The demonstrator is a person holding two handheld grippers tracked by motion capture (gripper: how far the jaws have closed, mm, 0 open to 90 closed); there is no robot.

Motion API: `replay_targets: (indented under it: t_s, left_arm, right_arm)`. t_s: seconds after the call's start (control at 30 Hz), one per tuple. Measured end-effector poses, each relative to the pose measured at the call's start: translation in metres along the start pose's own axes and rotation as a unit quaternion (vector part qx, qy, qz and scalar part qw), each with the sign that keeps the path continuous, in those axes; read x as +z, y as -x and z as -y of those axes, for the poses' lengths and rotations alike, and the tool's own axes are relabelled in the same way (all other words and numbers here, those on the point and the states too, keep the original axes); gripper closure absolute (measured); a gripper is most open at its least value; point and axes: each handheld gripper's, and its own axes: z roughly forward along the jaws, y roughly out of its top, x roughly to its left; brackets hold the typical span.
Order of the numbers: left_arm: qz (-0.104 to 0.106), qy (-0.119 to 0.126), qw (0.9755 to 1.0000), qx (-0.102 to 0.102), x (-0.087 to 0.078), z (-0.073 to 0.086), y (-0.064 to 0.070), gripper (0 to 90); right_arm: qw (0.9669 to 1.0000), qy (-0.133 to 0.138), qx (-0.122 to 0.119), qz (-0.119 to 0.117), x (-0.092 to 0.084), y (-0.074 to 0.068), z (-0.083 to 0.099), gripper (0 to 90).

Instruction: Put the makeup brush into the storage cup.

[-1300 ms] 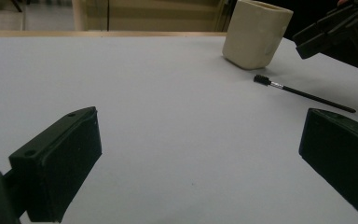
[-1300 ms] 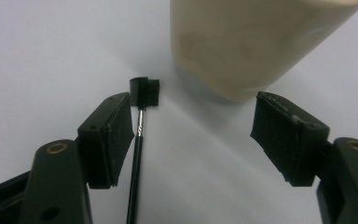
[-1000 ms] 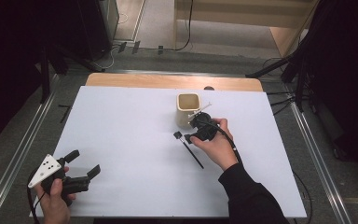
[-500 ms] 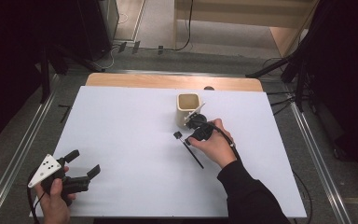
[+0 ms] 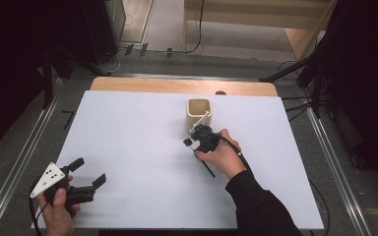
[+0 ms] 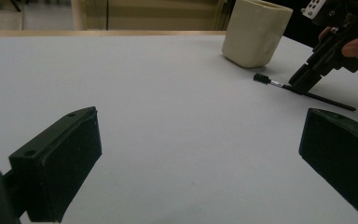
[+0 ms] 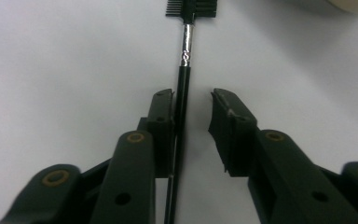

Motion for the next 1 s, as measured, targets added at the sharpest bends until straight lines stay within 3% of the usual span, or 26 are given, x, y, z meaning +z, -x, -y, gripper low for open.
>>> replay_targets:
  t_s: [0.13, 0.2, 0.27, 0.6, 0.77, 1.0]
  left_arm:
    - [0.000, 0.001, 1.0000, -0.001, 0.000, 0.000, 0.000, 0.0]
    - [0.001, -0.001, 1.0000, 0.001, 0.000, 0.000, 0.000, 0.0]
    - [0.002, 0.000, 1.0000, 0.000, 0.001, 0.000, 0.001, 0.0]
    - [0.003, -0.003, 1.0000, 0.002, 0.002, 0.000, 0.001, 0.0]
    - [0.003, -0.004, 1.0000, 0.002, 0.002, 0.001, 0.001, 0.0]
    - [0.003, -0.003, 1.0000, 0.001, 0.003, 0.001, 0.001, 0.0]
  right_arm:
    - [0.9998, -0.005, 0.000, 0.018, 0.000, -0.005, -0.001, 74.8]
    - [0.9998, -0.008, 0.005, 0.020, 0.001, -0.007, -0.002, 82.1]
    - [0.9998, -0.008, 0.006, 0.017, 0.001, -0.009, -0.002, 86.9]
    - [0.9999, 0.007, 0.012, -0.007, 0.000, -0.002, 0.002, 87.1]
    - [0.9996, 0.024, 0.006, -0.012, -0.001, -0.001, 0.003, 87.1]
    - [0.9972, 0.072, 0.003, -0.022, -0.009, -0.002, 0.002, 87.1]
